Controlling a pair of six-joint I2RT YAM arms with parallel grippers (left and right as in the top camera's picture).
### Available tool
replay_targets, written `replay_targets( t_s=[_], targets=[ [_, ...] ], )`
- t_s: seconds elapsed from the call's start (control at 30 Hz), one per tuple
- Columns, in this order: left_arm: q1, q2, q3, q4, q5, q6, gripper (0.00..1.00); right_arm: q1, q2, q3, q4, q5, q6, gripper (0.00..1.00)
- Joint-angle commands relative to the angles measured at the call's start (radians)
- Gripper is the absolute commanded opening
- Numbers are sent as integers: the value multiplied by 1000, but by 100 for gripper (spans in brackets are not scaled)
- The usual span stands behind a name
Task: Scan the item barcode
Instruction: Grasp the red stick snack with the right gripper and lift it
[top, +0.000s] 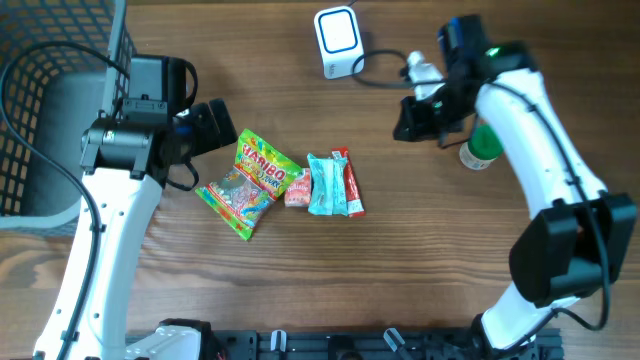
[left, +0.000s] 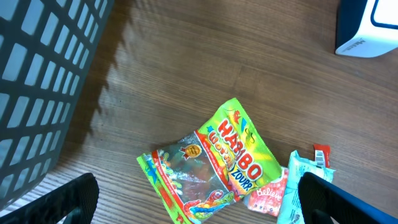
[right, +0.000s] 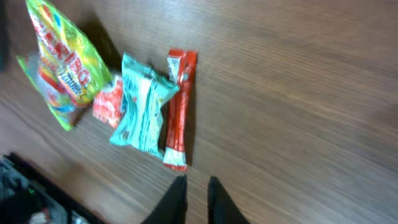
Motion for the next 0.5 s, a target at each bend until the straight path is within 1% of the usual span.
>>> replay_targets(
  t_s=[0.0,0.03,0.07,0.1,0.13,0.17,0.23,0.4,0.43,0.47],
  targets=[
    [-5,3,-3,0,5,5,100,97,0,-172,137,17,61,18],
    [-5,3,-3,0,5,5,100,134,0,-249,239,17,84,24],
    [-5,3,-3,0,5,5,100,174,0,-323,349,16,84,25],
    [-5,3,-3,0,5,5,100,200,0,-364,414,17,84,27],
    [-5,3,-3,0,5,5,100,222,0,-399,470,18,84,35],
    [-5,3,-3,0,5,5,100,238,0,-422,504,29,100,37],
    [-5,3,-3,0,5,5,100,249,0,-437,513,129,167,37],
    [-5,3,-3,0,5,5,100,248,0,-437,493,138,188,37],
    [-5,3,-3,0,5,5,100,248,0,-437,489,138,188,33],
    [-5,3,-3,0,5,5,100,248,0,-437,472,137,192,32]
  ],
)
